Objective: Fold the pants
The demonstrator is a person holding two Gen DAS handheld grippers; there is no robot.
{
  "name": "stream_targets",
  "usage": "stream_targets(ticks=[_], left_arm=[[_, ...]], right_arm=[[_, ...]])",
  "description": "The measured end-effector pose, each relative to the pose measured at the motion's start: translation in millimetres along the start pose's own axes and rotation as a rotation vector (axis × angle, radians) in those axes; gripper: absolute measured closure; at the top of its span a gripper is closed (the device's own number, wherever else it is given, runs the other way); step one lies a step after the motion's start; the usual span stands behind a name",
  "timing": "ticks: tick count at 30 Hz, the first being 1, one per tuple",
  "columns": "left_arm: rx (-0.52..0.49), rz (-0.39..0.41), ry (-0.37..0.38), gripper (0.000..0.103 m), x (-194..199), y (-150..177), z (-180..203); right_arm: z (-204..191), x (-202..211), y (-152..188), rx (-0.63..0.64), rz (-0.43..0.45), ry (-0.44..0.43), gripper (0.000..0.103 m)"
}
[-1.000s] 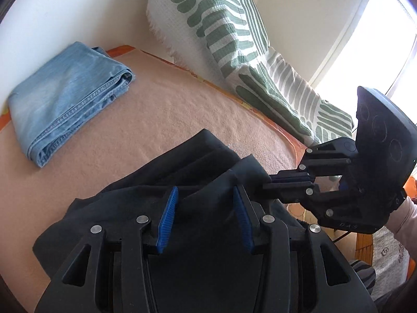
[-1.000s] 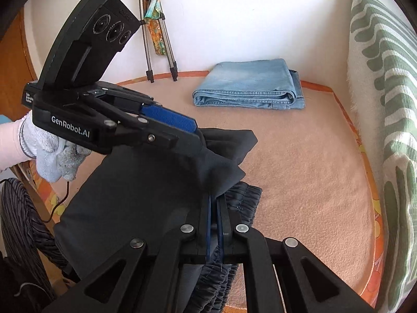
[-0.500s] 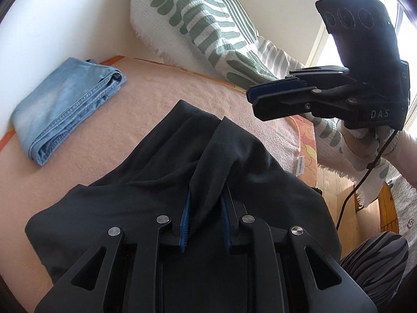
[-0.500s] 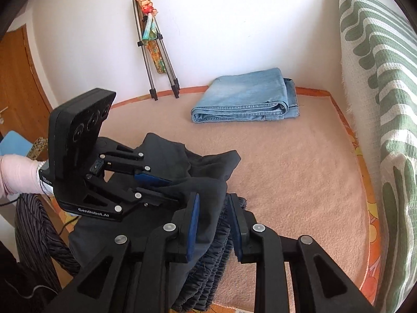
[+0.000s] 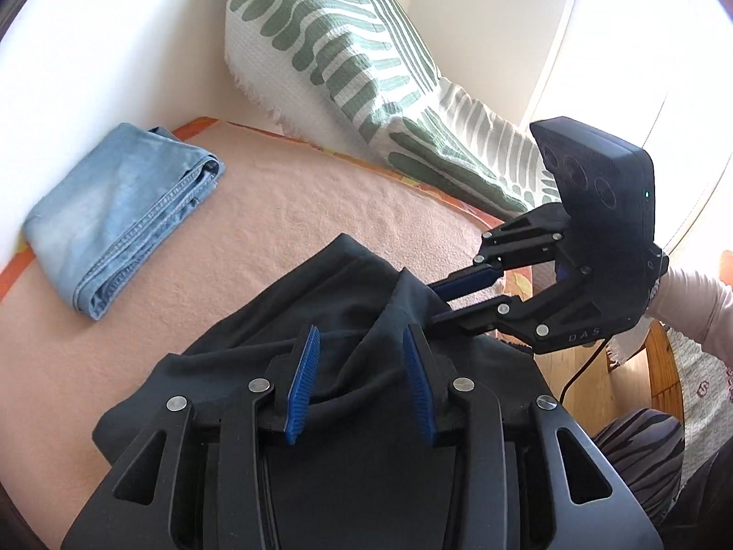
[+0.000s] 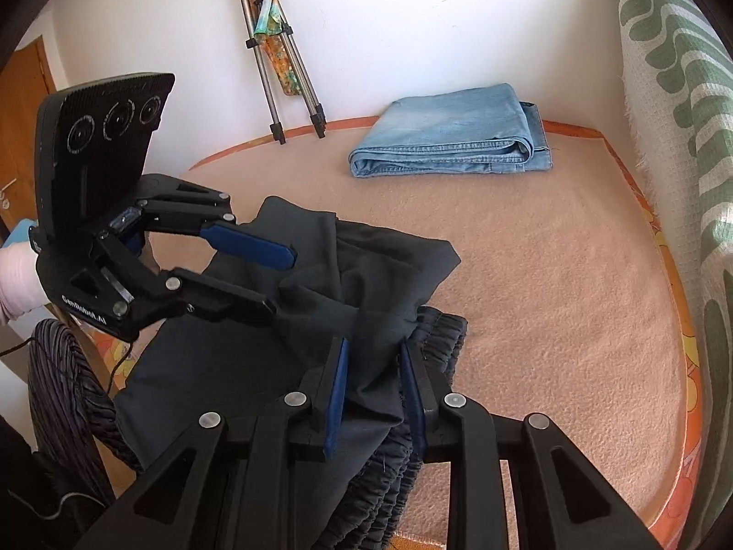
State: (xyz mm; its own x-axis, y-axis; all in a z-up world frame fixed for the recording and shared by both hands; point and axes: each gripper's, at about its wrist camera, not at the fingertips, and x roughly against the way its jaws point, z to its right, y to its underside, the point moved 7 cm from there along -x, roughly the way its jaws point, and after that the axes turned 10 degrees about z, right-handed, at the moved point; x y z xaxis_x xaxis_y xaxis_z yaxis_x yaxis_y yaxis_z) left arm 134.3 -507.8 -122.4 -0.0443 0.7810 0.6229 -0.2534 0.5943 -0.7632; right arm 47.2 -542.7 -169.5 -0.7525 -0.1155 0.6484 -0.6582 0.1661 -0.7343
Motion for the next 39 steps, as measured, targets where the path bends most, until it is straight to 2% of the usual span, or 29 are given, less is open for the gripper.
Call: stream_targets(ticks=[2, 4, 5, 6, 9, 15, 25, 30, 34, 37, 39], left_arm=[[-0.018, -0.014, -0.013, 0.067, -7, -7, -6], [-0.083, -0.062, -0.044, 0.067, -22, -6, -11], [-0.096, -0.094, -0.040, 0.067, -29, -3, -13], [-0.096, -0.124, -0.046, 0.067, -34, 1, -16], [-0.102, -0.152, -0.049, 0.067, -38, 4, -13], [-0.237, -0.239, -0.080, 0.067, -47, 20, 2], [-0.296, -0.271, -0.064, 0.067, -52, 16, -1], [-0.266, -0.292, -0.009, 0.067, -60, 21, -7], [-0.257, -0.278, 0.029, 0.067, -63, 23, -7], [-0.262, -0.273, 0.056, 0.072, -65, 25, -6], [-0.280, -0.274, 0.094, 0.092, -64, 27, 1]], right_arm=[[-1, -1, 6, 0.015, -0.011, 0.011, 0.081], [-2, -4, 8, 0.012, -0.013, 0.005, 0.089], [-3, -4, 9, 0.015, -0.008, 0.006, 0.096], [-3, -4, 9, 0.019, -0.002, 0.010, 0.098], [-4, -3, 13, 0.024, 0.003, 0.021, 0.098], [0, -2, 17, 0.019, -0.003, 0.035, 0.098], [0, -3, 18, 0.014, -0.004, 0.041, 0.098], [-1, -3, 17, 0.027, -0.002, 0.053, 0.098], [-1, -3, 18, 0.025, -0.002, 0.056, 0.098], [0, -3, 18, 0.017, 0.003, 0.055, 0.098], [0, -4, 18, 0.018, 0.004, 0.055, 0.098]])
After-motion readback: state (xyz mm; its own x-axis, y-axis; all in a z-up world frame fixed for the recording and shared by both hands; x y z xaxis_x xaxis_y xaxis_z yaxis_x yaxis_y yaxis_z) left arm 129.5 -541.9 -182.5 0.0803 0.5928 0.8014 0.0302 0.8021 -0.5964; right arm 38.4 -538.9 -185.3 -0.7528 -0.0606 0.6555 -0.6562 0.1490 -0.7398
